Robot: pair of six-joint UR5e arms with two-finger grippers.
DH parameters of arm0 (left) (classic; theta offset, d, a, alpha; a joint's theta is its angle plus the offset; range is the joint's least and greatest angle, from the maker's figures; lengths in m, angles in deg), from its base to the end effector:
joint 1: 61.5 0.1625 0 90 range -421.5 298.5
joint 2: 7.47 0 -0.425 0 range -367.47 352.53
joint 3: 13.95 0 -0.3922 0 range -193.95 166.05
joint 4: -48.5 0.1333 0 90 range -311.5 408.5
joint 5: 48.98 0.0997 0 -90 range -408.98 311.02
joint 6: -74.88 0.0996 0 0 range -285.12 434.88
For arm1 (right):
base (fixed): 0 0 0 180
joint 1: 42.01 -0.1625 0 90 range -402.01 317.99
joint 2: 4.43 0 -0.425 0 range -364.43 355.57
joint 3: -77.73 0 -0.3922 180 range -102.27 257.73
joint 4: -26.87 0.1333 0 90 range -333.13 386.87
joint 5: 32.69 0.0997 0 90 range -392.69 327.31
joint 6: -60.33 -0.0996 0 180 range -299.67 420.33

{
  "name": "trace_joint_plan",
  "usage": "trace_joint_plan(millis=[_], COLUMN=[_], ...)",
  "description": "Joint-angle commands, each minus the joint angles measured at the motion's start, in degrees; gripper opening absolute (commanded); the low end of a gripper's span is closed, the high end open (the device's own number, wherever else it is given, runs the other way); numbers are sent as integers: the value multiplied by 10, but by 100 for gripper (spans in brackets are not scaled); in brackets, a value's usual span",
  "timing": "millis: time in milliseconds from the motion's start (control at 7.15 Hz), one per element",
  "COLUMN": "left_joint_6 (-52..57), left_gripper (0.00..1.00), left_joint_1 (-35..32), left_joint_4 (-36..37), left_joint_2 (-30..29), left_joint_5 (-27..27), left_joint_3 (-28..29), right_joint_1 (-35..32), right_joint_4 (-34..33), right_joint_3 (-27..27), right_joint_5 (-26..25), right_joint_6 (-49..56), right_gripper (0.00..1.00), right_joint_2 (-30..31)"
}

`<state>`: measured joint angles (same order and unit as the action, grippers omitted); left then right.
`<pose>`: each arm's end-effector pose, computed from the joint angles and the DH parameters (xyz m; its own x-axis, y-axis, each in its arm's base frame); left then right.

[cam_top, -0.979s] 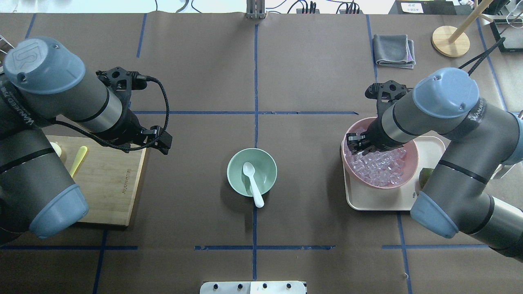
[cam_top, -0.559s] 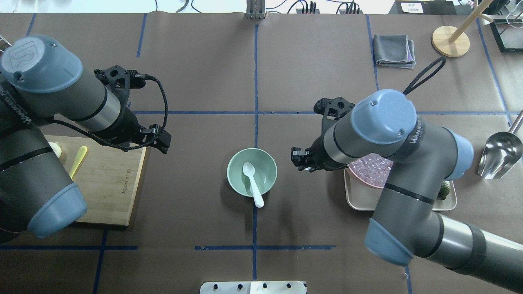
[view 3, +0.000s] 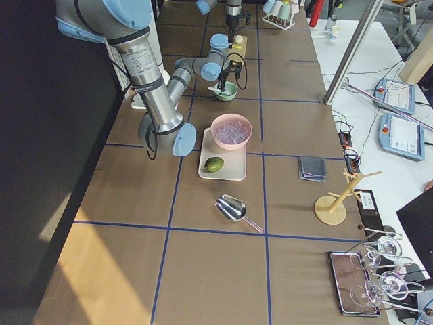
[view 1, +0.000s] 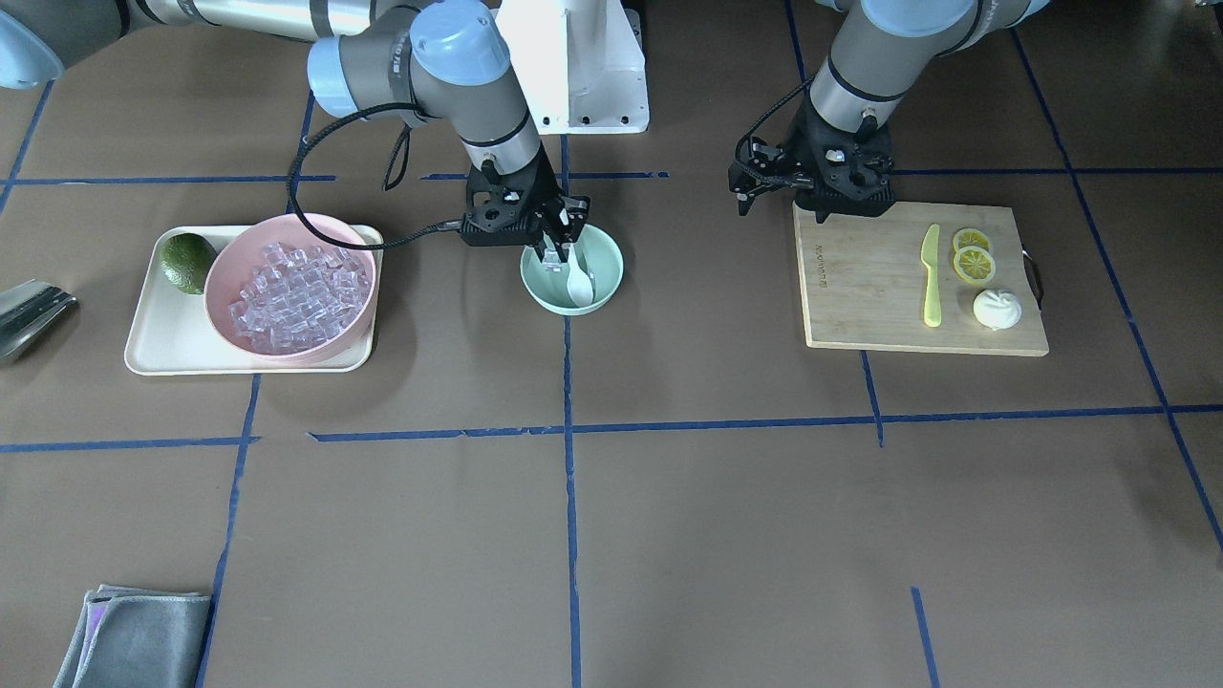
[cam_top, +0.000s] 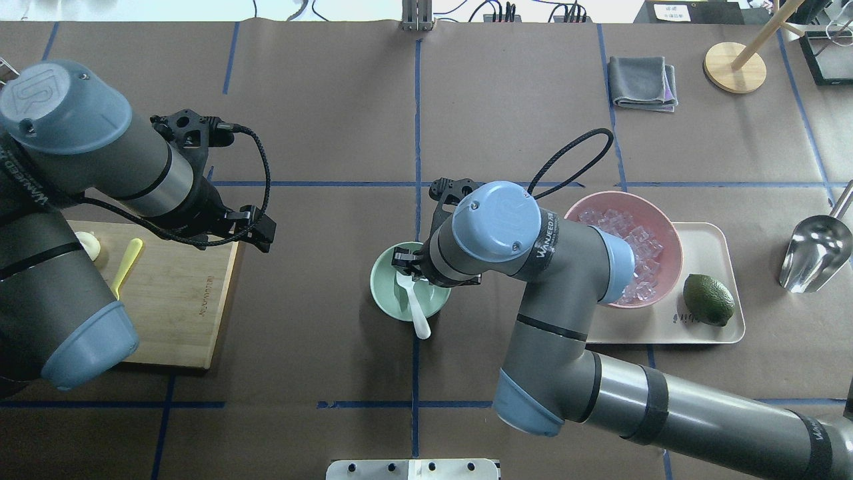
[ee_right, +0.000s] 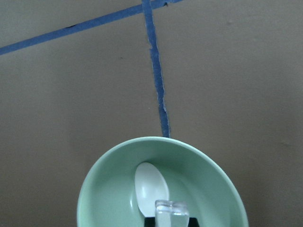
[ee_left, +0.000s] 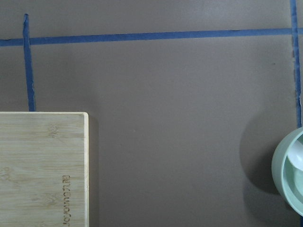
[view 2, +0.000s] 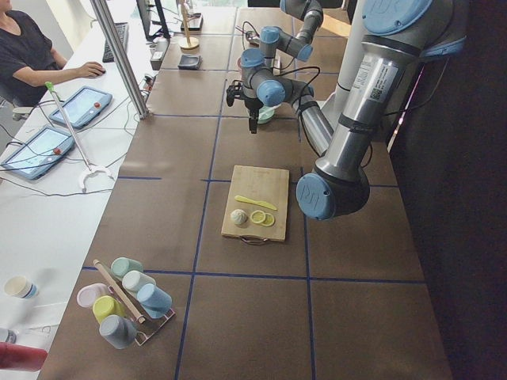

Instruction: Put spoon and ice into bowl

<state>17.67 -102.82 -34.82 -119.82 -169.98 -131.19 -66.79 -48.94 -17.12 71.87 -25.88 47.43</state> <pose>0.3567 -0.4228 0.2516 0.6263 0.0675 -0.7767 -0.0435 0.9977 0.0516 -0.5760 -0.3852 0.1978 0.5052 0.1627 0.8475 -0.1809 0.9802 -0.0804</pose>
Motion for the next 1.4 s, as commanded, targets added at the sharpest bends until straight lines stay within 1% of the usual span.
trace_joint_plan(millis=[0,140,280,420,699,839,979,1119,1259], left_joint_6=[-1,-1,-2,-2,0,5,53,100,158], left_gripper=[100,100,100,100,100,100,100,100,100], left_joint_1=[1,1,2,2,0,-2,-13,-38,-66], left_joint_4=[0,0,0,0,0,0,1,1,1], left_joint_2=[0,0,0,0,1,5,24,50,74], left_joint_5=[1,1,1,1,2,3,4,-1,-2], left_joint_3=[0,0,0,0,1,3,2,0,3], right_joint_1=[9,9,9,9,2,-25,-67,-127,-188], right_joint_4=[25,24,20,19,18,7,-20,-25,-25], right_joint_3=[28,28,33,36,25,-14,-95,-143,-170], right_joint_5=[-5,-5,-6,-6,-2,24,71,128,183], right_joint_6=[-12,-12,-13,-15,-14,-13,-5,27,94], right_gripper=[3,10,71,98,99,99,99,99,99], right_joint_2=[-10,-11,-18,-20,-18,3,68,130,190])
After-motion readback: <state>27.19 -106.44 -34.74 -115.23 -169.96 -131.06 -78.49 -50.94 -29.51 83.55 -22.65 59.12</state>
